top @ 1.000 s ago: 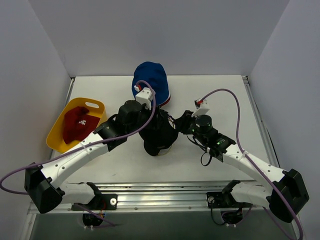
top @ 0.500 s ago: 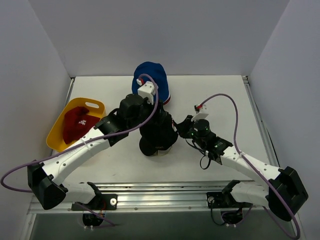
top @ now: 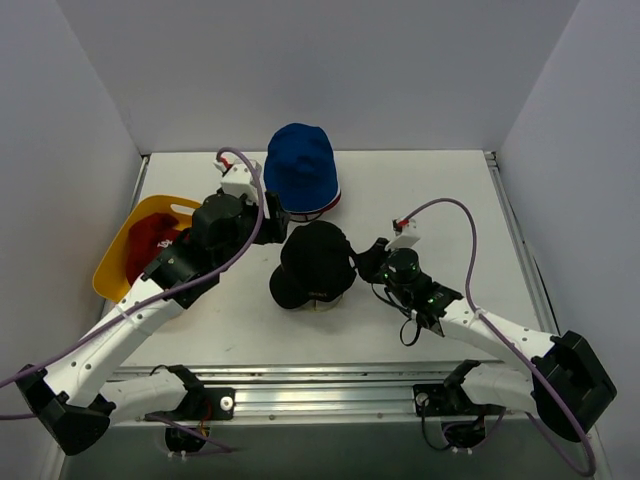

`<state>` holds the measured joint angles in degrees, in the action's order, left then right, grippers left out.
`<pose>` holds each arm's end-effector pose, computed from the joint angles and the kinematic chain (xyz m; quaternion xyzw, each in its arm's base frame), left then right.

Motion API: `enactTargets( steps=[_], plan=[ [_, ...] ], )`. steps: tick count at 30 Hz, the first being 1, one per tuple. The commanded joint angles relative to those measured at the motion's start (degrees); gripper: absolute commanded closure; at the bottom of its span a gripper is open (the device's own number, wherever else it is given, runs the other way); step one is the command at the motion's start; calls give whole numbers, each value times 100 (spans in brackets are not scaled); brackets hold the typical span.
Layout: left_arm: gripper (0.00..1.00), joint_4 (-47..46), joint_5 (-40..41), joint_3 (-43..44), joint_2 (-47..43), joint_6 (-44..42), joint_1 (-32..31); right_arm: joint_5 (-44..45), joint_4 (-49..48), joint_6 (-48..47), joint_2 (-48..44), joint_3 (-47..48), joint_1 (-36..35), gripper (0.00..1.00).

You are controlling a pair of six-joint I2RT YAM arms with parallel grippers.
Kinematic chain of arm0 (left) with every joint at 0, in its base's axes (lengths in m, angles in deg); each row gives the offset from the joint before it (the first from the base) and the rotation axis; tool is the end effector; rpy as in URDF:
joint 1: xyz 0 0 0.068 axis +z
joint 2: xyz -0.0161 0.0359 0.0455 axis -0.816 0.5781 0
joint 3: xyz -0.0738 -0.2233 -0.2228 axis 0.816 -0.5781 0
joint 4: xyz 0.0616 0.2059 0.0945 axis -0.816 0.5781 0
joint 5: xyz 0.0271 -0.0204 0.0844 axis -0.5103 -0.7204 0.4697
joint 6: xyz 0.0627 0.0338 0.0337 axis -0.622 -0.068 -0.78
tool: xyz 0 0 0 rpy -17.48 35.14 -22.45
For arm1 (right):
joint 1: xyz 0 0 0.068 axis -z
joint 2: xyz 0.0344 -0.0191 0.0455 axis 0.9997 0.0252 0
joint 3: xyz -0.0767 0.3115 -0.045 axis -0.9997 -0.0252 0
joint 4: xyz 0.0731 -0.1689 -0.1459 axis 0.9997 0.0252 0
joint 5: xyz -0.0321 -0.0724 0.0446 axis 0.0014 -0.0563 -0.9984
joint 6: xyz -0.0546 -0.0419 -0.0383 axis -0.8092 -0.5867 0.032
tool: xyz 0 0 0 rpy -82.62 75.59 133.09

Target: Stack the hats

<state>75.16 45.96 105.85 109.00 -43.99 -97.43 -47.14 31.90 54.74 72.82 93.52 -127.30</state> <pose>0.1785 -0.1366 0.4429 0.0605 0.7937 -0.2035 0.5700 0.1895 0.1395 0.3039 0.0413 0.7529 0.3624 0.5478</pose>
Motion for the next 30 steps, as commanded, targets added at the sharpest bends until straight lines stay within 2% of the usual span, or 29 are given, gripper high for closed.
enactTargets(
  steps=[1,4,8,13,18,19,22,30],
  plan=[
    [28,143,-96,-343,-204,352,721,285,-261,89,119,-216,-54,93],
    [29,239,-529,-510,-257,519,1310,320,-402,151,136,-365,-81,91],
    [29,379,-644,-573,-266,554,1680,363,-429,273,23,-445,-116,88],
    [29,169,-1162,-686,-213,599,1813,425,-525,406,-145,-559,-195,79],
    [28,309,-795,-521,-169,817,1874,355,-333,362,-390,-471,-257,66],
    [28,336,-515,-494,-169,923,1936,381,-288,353,-521,-436,-257,64],
    [25,599,-574,-109,15,1064,2366,486,-95,344,-716,-366,-257,59],
    [24,1408,-513,473,384,1117,3421,434,212,336,-962,64,-248,57]
  ],
)
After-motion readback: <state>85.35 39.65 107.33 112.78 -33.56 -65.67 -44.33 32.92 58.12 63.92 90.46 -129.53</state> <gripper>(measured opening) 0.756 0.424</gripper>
